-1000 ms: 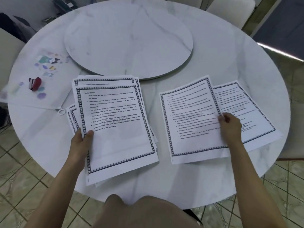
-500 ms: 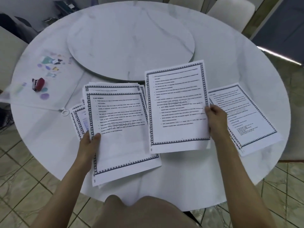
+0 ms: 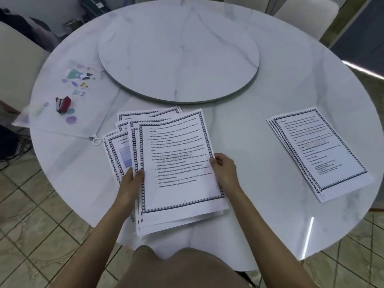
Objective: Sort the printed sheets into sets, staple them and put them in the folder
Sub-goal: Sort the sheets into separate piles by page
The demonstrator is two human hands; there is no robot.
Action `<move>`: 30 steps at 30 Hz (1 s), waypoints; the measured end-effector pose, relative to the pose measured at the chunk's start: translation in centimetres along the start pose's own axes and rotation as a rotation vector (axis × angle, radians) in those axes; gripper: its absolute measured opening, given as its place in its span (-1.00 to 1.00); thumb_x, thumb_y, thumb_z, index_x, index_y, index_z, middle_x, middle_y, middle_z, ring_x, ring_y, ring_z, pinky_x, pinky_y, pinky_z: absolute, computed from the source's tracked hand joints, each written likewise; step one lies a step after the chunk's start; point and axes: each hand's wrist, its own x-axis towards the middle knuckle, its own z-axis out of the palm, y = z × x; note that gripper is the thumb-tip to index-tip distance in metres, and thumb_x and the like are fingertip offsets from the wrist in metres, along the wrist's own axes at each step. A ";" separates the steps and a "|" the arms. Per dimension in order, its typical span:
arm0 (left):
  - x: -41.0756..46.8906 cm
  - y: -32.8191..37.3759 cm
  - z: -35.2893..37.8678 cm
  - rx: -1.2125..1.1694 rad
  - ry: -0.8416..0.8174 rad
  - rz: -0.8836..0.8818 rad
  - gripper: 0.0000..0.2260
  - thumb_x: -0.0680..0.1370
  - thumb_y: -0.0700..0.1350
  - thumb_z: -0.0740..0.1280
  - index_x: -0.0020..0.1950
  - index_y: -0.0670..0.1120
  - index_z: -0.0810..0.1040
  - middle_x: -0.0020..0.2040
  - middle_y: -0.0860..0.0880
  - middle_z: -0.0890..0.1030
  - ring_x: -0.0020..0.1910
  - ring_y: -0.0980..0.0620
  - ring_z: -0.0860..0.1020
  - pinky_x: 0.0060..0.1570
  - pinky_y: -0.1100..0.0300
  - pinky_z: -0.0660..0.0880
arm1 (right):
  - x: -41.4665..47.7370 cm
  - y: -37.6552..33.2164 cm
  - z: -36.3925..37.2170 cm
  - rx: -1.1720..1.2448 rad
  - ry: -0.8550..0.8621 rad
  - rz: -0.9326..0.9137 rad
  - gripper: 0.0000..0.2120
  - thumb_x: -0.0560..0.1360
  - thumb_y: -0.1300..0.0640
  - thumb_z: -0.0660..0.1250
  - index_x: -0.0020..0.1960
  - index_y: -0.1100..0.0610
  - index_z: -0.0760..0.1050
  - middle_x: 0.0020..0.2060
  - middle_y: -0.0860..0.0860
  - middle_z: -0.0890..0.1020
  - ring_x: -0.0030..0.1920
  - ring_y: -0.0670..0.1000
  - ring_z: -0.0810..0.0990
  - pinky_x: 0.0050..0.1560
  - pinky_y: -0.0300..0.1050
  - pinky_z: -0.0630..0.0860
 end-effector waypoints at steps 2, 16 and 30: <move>-0.1 0.1 0.1 0.006 -0.025 -0.003 -0.70 0.63 -0.06 0.13 0.34 -0.09 0.40 0.25 -0.08 0.53 0.22 -0.11 0.50 0.29 -0.11 0.39 | -0.1 -0.3 0.8 -0.025 -0.021 -0.018 -0.82 0.56 0.19 0.19 0.05 0.22 0.53 -0.08 0.11 0.64 -0.05 0.07 0.59 -0.03 -0.13 0.50; -1.0 2.8 1.0 0.063 -0.158 0.198 -0.70 0.61 -0.15 0.16 0.35 -0.03 0.38 0.15 0.04 0.55 0.07 0.09 0.54 0.11 0.16 0.48 | 1.3 1.0 -2.2 -0.054 -0.021 0.113 -0.74 0.52 0.13 0.28 0.18 0.16 0.49 0.09 0.08 0.57 0.07 0.02 0.54 0.23 0.01 0.46; -4.2 10.6 6.1 -0.071 -0.402 0.393 -0.84 0.57 -0.15 0.21 0.07 0.08 0.48 -0.11 0.15 0.68 -0.11 0.14 0.65 -0.21 0.29 0.57 | -0.8 1.0 -5.1 0.385 -0.409 0.292 -0.68 0.59 -0.04 0.12 0.08 0.12 0.56 -0.06 -0.04 0.68 -0.02 -0.08 0.64 -0.07 -0.26 0.55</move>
